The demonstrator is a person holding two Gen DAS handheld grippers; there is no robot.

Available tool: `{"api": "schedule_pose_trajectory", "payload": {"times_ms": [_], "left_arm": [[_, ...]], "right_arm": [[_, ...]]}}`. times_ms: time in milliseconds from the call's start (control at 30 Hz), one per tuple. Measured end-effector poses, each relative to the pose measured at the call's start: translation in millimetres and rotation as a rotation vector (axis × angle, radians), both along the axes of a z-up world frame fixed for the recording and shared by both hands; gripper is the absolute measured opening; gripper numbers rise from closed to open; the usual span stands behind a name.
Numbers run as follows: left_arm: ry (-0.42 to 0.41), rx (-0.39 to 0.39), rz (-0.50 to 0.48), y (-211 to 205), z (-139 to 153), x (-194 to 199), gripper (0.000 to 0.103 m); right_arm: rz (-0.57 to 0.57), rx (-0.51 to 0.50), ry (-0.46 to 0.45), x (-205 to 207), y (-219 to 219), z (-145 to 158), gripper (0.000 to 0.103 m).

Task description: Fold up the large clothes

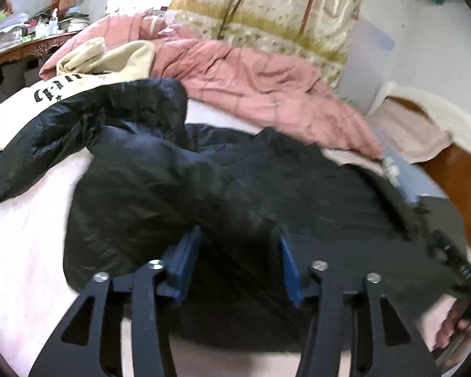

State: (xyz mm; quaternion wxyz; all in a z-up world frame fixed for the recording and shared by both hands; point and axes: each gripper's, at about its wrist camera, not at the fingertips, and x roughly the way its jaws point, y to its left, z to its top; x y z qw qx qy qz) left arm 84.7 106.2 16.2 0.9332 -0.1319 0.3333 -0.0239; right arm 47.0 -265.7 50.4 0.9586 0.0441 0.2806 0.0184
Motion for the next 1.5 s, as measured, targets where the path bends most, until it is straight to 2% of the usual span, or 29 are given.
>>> {"api": "schedule_pose_trajectory", "payload": {"times_ms": [67, 167, 233, 300, 333, 367, 400, 433, 467, 567, 600, 667, 733, 800, 867, 900, 933, 967, 1000, 1100, 1367, 1500], "left_arm": [[-0.014, -0.017, -0.013, 3, -12, 9, 0.060], [-0.036, -0.051, -0.051, 4, -22, 19, 0.062], [-0.100, -0.006, -0.061, 1, -16, 16, 0.073], [-0.145, 0.033, -0.054, 3, -11, 10, 0.078], [-0.180, 0.028, -0.054, 8, -5, 2, 0.079], [-0.217, 0.003, -0.066, 15, 1, -8, 0.080], [-0.239, -0.013, -0.075, 21, 10, -14, 0.087], [-0.262, -0.016, -0.083, 25, 15, -23, 0.093], [-0.276, -0.013, -0.089, 26, 19, -29, 0.096], [-0.328, 0.018, -0.144, 27, 31, -53, 0.099], [-0.345, 0.044, -0.187, 22, 36, -64, 0.100], [-0.363, 0.107, -0.200, 8, 39, -72, 0.103], [-0.351, 0.191, -0.163, -6, 39, -71, 0.103], [-0.322, 0.185, -0.156, -10, 32, -64, 0.103], [-0.312, 0.149, -0.158, -15, 27, -63, 0.103], [-0.313, 0.146, -0.158, -18, 26, -65, 0.103], [-0.321, 0.147, -0.154, -22, 26, -67, 0.103], [-0.324, 0.150, -0.152, -23, 28, -71, 0.103], [-0.329, 0.159, -0.148, -25, 28, -76, 0.103], [-0.337, 0.180, -0.150, -33, 24, -90, 0.103], [-0.355, 0.162, -0.138, -29, 30, -132, 0.103], [-0.337, 0.130, -0.120, -18, 26, -157, 0.103]], "right_arm": [[-0.024, -0.009, 0.017, 19, -8, -16, 0.031], [-0.017, 0.032, 0.002, 32, -21, -29, 0.032], [-0.034, 0.010, -0.059, 30, -22, -25, 0.044], [-0.057, -0.040, -0.153, 16, -19, -14, 0.081], [-0.053, -0.055, -0.205, 6, -18, -7, 0.085], [-0.035, -0.064, -0.242, -4, -17, 0, 0.085], [-0.009, -0.064, -0.260, -13, -17, 5, 0.085], [0.033, -0.056, -0.271, -23, -16, 9, 0.085], [0.090, -0.040, -0.277, -34, -15, 12, 0.087], [0.279, -0.019, -0.228, -48, -3, 13, 0.101], [0.342, -0.058, -0.210, -55, 9, 11, 0.101], [0.371, -0.177, -0.204, -67, 31, 5, 0.101], [0.376, -0.311, -0.163, -68, 53, -6, 0.101], [0.311, -0.412, -0.119, -60, 69, -20, 0.101], [0.310, -0.376, -0.095, -58, 71, -22, 0.101], [0.333, -0.338, -0.084, -59, 71, -22, 0.097], [0.350, -0.325, -0.084, -63, 71, -20, 0.089], [0.355, -0.322, -0.081, -68, 72, -18, 0.064], [0.355, -0.310, -0.074, -73, 71, -17, 0.045], [0.382, -0.269, -0.050, -92, 66, -21, 0.030], [0.406, -0.304, 0.037, -151, 61, -45, 0.027], [0.398, -0.284, 0.090, -170, 56, -49, 0.027]]}}
